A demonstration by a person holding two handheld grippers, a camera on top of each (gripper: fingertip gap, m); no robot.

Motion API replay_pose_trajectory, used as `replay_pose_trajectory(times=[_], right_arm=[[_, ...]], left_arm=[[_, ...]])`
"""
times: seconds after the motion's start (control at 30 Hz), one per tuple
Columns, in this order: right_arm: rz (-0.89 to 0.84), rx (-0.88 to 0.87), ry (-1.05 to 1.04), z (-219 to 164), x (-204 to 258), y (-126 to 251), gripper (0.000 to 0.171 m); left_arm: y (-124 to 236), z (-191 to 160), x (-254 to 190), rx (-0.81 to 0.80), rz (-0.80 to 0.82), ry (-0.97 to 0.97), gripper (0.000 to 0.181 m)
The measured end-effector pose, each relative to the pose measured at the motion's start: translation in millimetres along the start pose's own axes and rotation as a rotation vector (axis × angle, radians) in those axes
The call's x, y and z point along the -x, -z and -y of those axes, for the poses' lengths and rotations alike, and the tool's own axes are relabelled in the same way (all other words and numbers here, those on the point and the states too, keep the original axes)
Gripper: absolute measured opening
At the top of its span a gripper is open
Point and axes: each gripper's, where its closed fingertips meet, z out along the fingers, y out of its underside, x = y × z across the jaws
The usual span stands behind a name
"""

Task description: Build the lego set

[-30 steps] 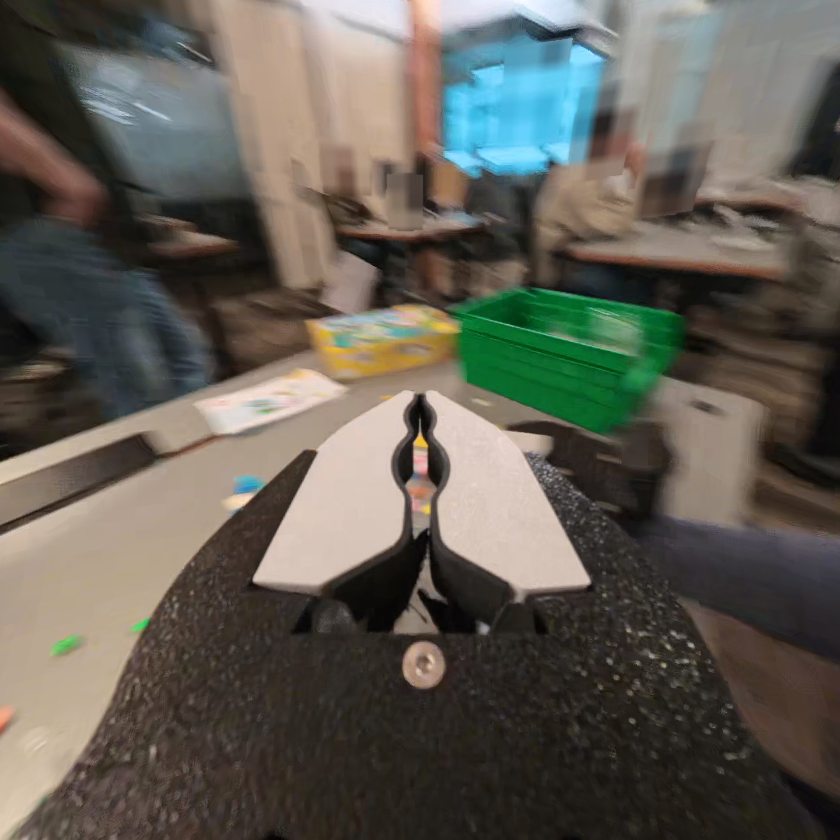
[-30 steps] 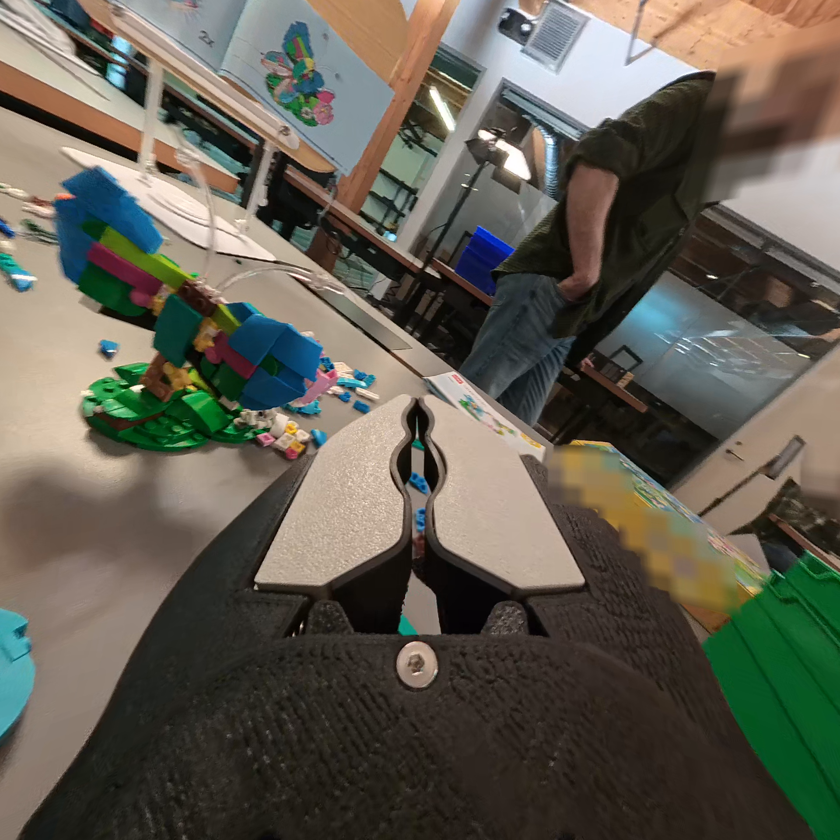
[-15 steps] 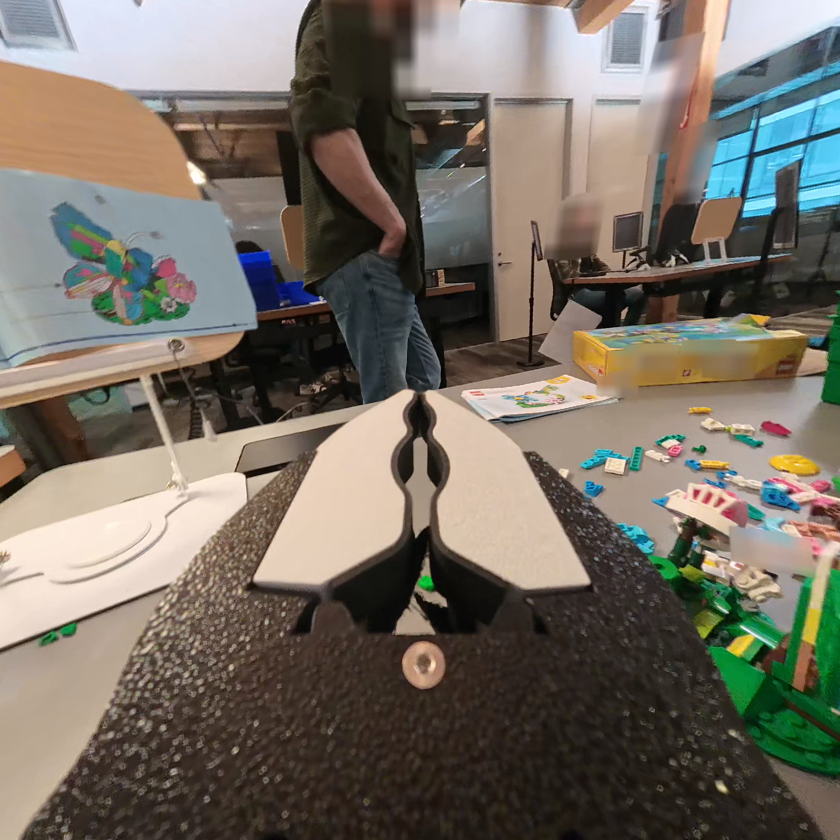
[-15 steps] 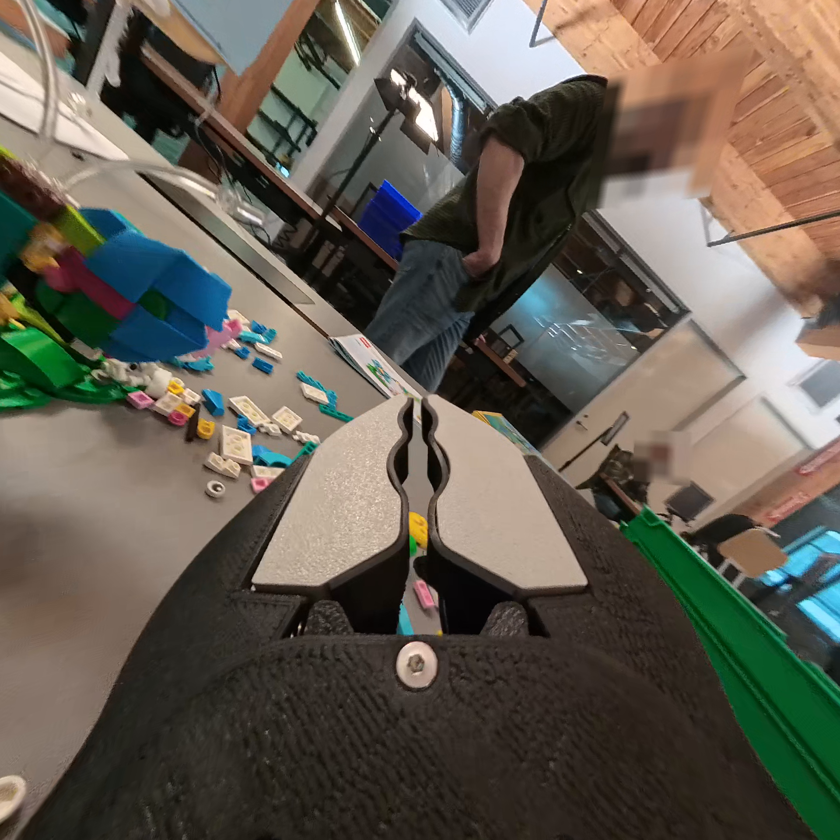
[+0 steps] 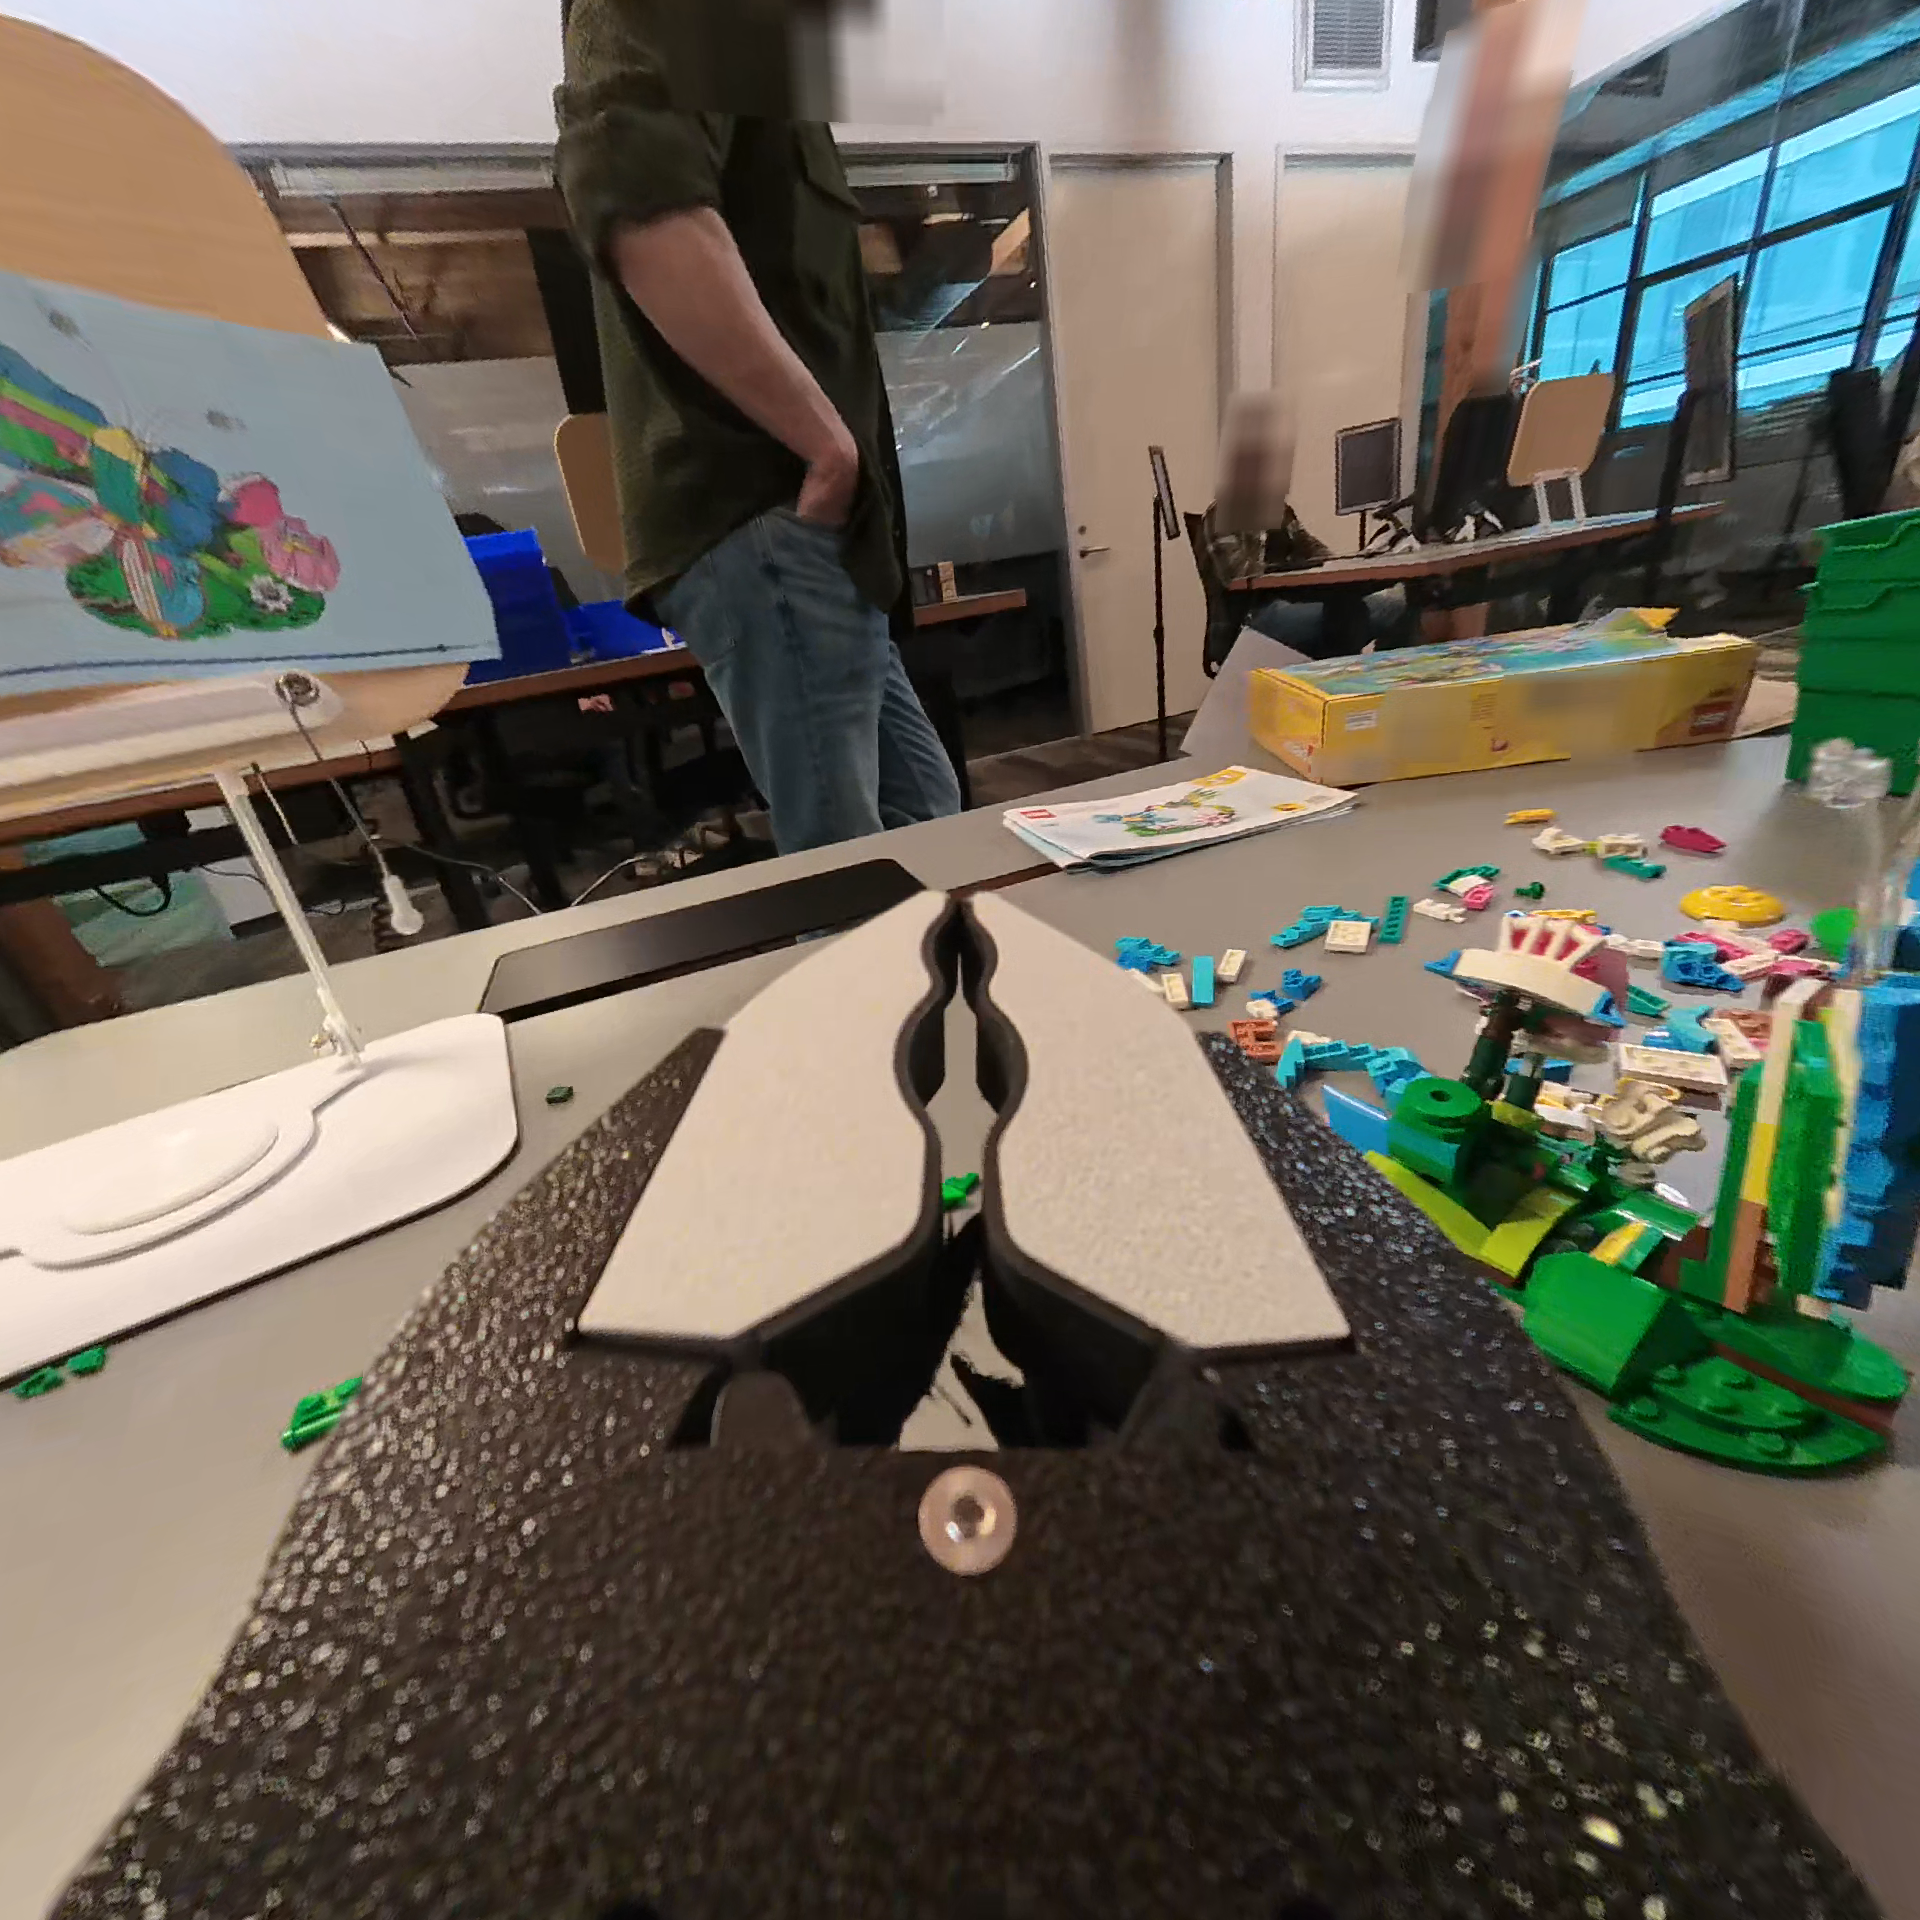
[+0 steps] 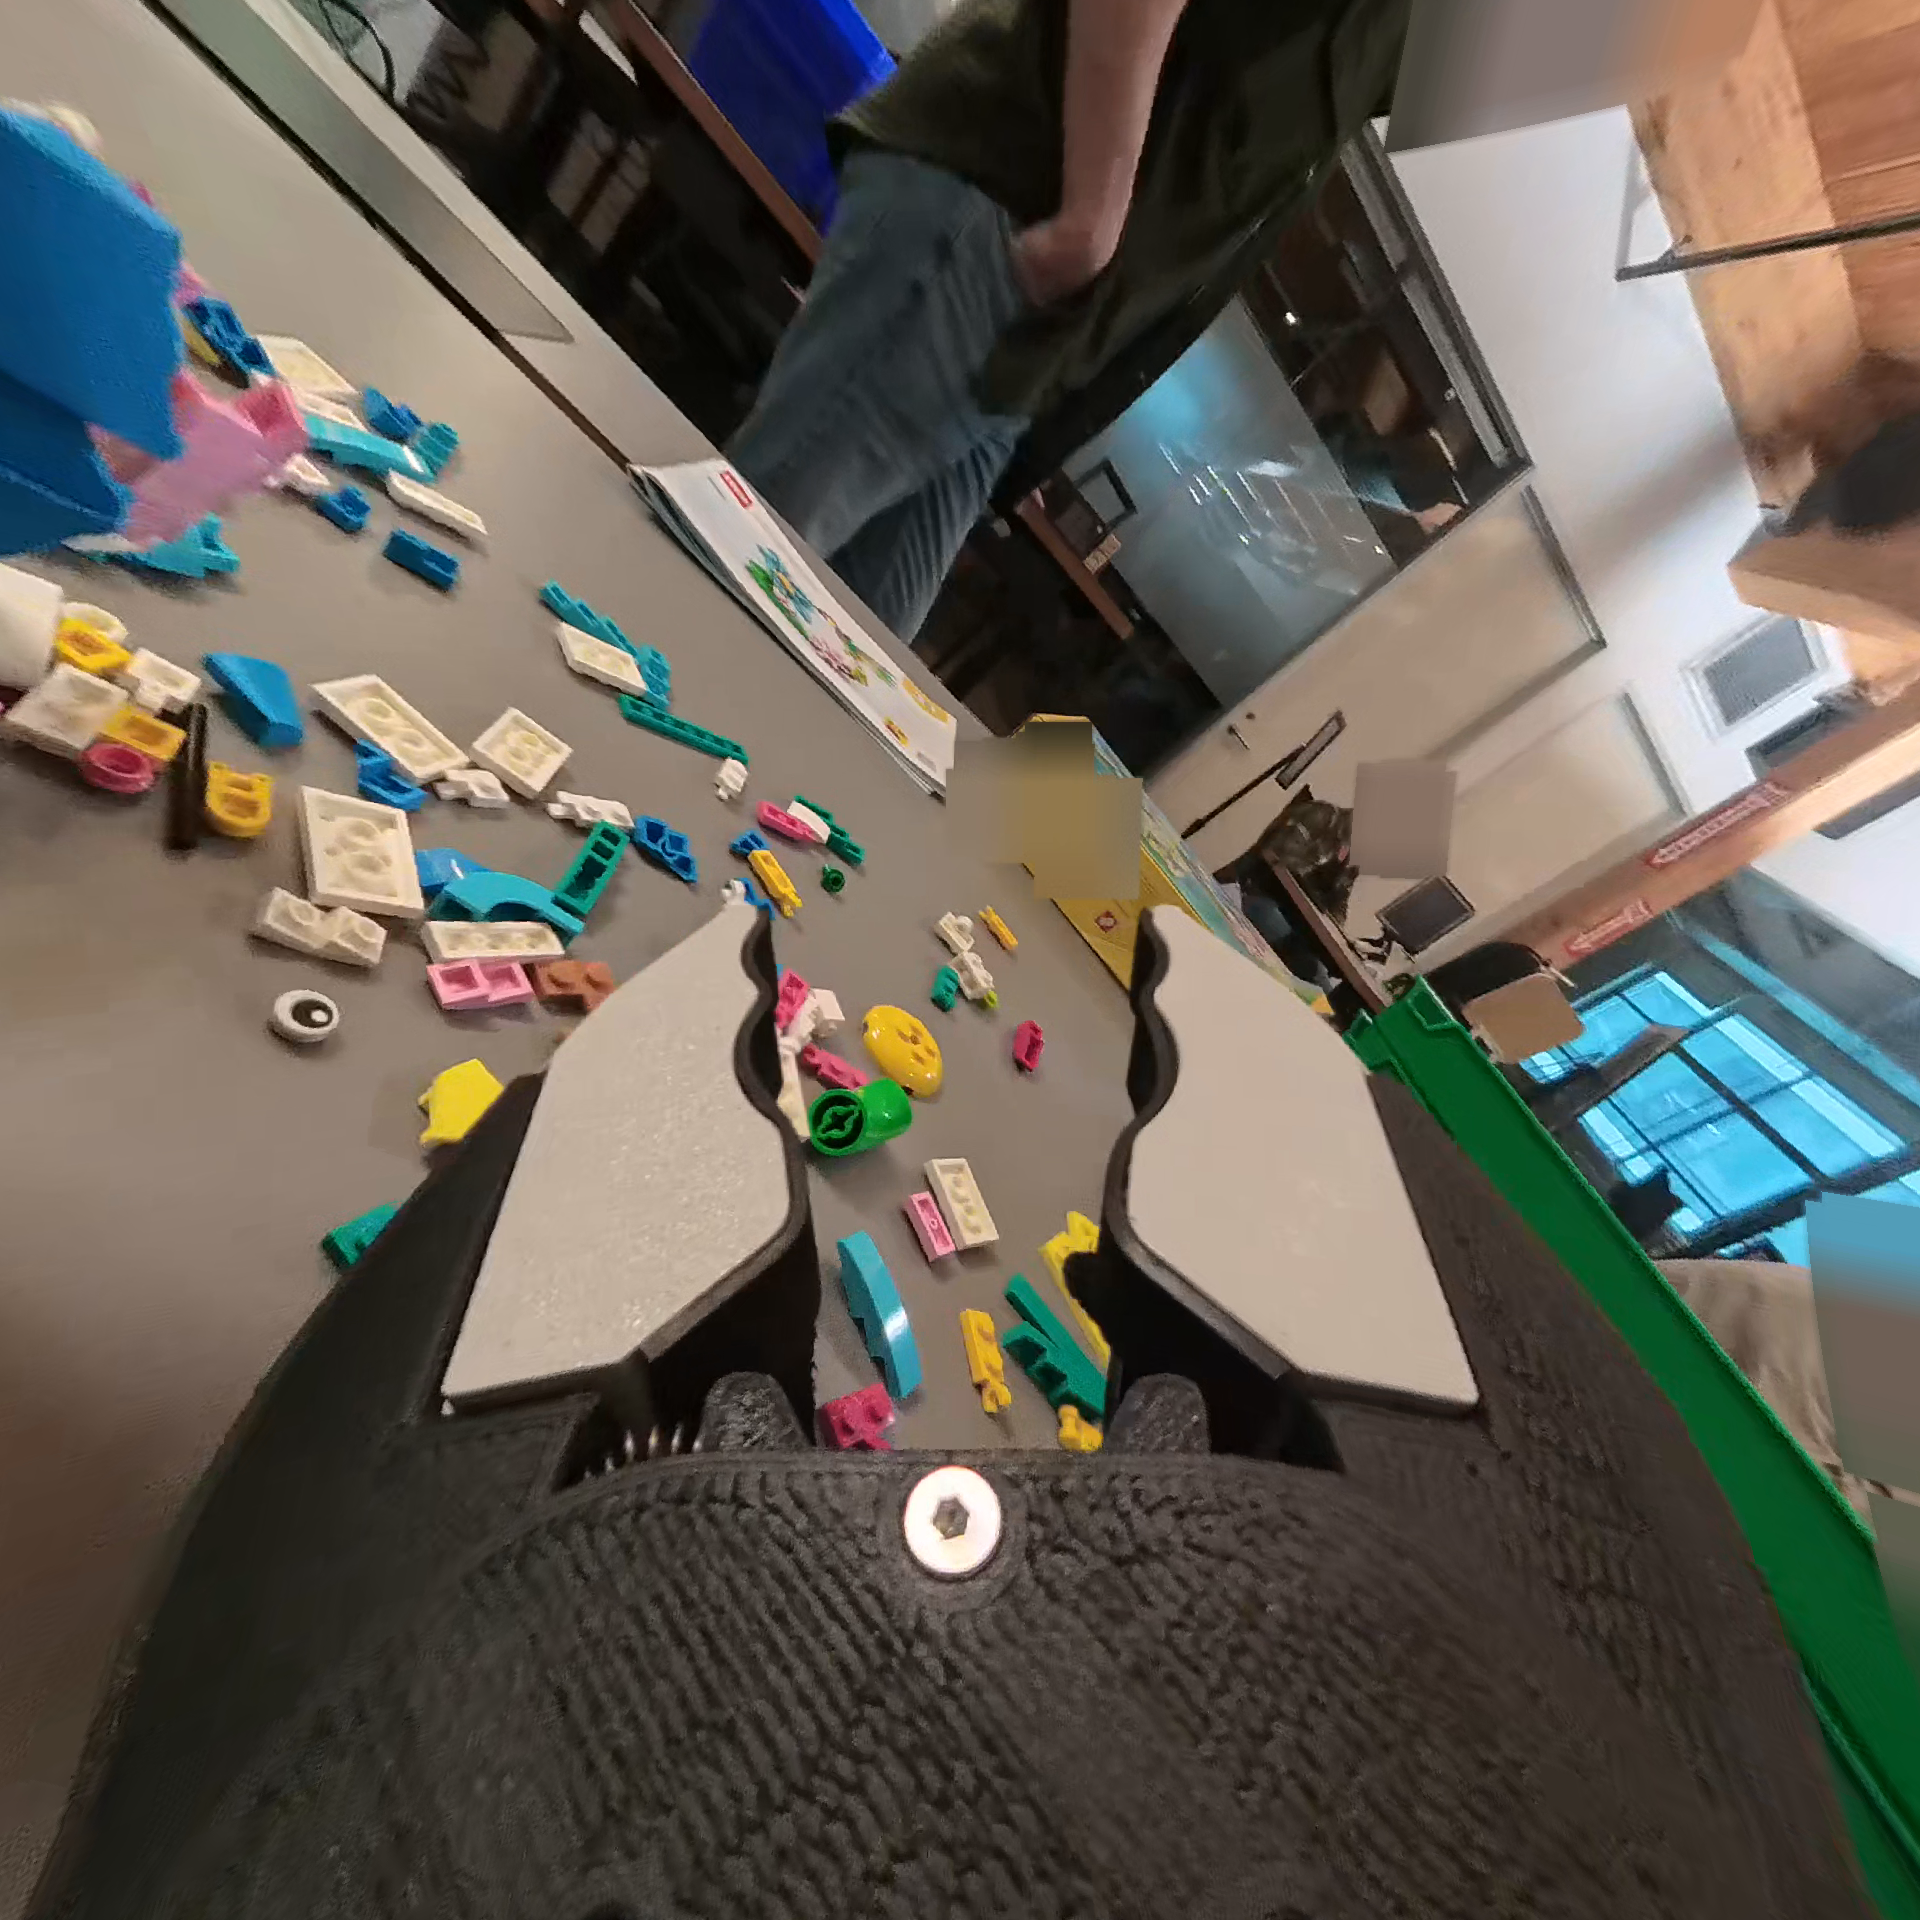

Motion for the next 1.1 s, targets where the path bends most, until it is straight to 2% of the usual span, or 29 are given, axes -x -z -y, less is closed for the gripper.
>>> replay_pose_trajectory(times=[0.13,0.33,0.43,0.63,0.87,0.93,1.1], right_arm=[[-0.025,0.063,0.078,-9.4,1.9,-3.0,0.069],[-0.052,0.121,0.146,-18.3,2.9,-5.4,0.057],[-0.048,0.109,0.14,-17.2,2.9,-4.6,0.057],[-0.053,-0.045,-0.042,3.2,-10.7,8.2,0.061],[0.077,-0.263,-0.194,34.8,-6.7,36.2,0.057],[0.108,-0.318,-0.221,43.2,-5.1,43.2,0.055],[0.139,-0.409,-0.316,54.4,-10.5,55.1,0.05]], left_arm=[[-0.8,-4.0,0.7,0.019,-0.023,0.075,0.0],[1.6,2.7,-1.9,-0.026,-0.04,0.077,0.0],[-1.2,-4.1,-0.5,0.013,-0.049,0.127,0.0],[2.7,8.4,-0.7,-0.033,-0.046,0.076,0.0],[10.0,23.9,-18.5,-0.132,-0.091,-0.097,0.0],[11.9,25.8,-22.5,-0.154,-0.098,-0.158,0.009],[13.0,27.0,-28.2,-0.17,-0.135,-0.156,0.015]])
